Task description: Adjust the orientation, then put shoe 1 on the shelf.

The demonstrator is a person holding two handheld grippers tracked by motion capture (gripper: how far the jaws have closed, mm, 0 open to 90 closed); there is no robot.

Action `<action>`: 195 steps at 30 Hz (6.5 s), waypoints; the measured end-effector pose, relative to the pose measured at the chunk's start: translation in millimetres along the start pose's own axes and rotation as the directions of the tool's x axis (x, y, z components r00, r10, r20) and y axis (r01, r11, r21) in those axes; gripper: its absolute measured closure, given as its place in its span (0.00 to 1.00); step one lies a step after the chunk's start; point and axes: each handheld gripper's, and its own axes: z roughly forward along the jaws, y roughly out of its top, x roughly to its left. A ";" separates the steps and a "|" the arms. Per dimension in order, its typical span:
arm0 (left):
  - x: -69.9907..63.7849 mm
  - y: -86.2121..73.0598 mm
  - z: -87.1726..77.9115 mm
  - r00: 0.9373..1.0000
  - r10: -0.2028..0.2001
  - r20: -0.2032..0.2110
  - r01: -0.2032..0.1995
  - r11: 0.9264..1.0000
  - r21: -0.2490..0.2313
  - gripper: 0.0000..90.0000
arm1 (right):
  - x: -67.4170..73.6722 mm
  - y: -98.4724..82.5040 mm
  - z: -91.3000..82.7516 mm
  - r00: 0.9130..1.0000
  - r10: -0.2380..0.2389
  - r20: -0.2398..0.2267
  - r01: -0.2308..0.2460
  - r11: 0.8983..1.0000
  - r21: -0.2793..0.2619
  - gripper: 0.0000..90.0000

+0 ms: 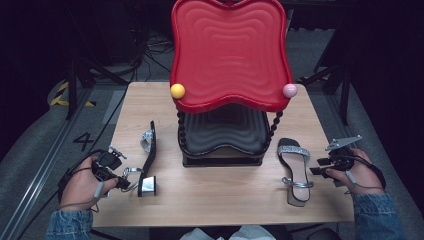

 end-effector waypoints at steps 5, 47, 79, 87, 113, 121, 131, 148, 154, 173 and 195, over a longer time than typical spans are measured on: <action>-5.7 2.5 -8.6 0.999 0.009 -0.038 -0.010 0.999 -0.046 0.91 | 0.2 -0.2 -0.5 1.000 -0.002 0.002 0.002 1.000 -0.004 0.54; -59.4 64.1 -12.0 0.991 0.133 -0.008 -0.133 0.979 -0.152 0.61 | 3.1 -21.1 -13.2 0.999 0.021 0.028 -0.020 1.000 -0.023 0.50; -28.0 97.3 58.5 0.974 -0.210 -0.089 0.206 0.977 -0.057 0.29 | 5.8 -28.8 -12.2 0.998 0.052 0.034 -0.050 0.998 -0.048 0.45; -27.7 102.3 76.1 0.972 -0.204 -0.121 0.206 0.979 0.004 0.27 | 7.5 -27.9 -9.6 0.999 0.022 0.023 -0.022 0.999 -0.033 0.45; -21.6 99.5 71.2 0.929 -0.338 -0.153 0.339 0.941 -0.018 0.45 | 7.8 -28.7 -8.2 1.000 0.017 0.017 -0.016 0.999 -0.032 0.46; -21.1 97.2 58.9 0.935 -0.319 -0.153 0.320 0.947 -0.020 0.47 | 8.7 -27.6 -8.1 1.000 0.015 0.020 -0.014 0.999 -0.033 0.46; -20.2 97.4 29.9 0.929 -0.329 -0.168 0.326 0.944 -0.050 0.47 | 9.5 -25.1 -6.8 1.000 0.004 0.013 -0.003 0.999 -0.038 0.46; -21.0 98.4 -29.4 0.910 -0.392 -0.133 0.373 0.916 -0.145 0.47 | 6.2 -21.2 -6.9 1.000 0.014 0.000 -0.014 0.999 -0.048 0.46; -23.6 102.3 -55.5 0.900 -0.413 -0.141 0.390 0.906 -0.163 0.47 | 2.6 -19.2 -6.8 1.000 0.018 0.007 -0.017 0.998 -0.065 0.45; -39.4 114.5 -126.2 0.889 -0.441 -0.127 0.411 0.888 -0.208 0.47 | -8.0 -21.4 -5.5 0.995 0.097 -0.004 -0.097 0.992 -0.083 0.45; -58.6 123.8 -192.5 0.881 -0.440 -0.174 0.384 0.880 -0.280 0.47 | -15.2 -33.8 -21.4 0.986 0.163 -0.018 -0.164 0.978 -0.127 0.44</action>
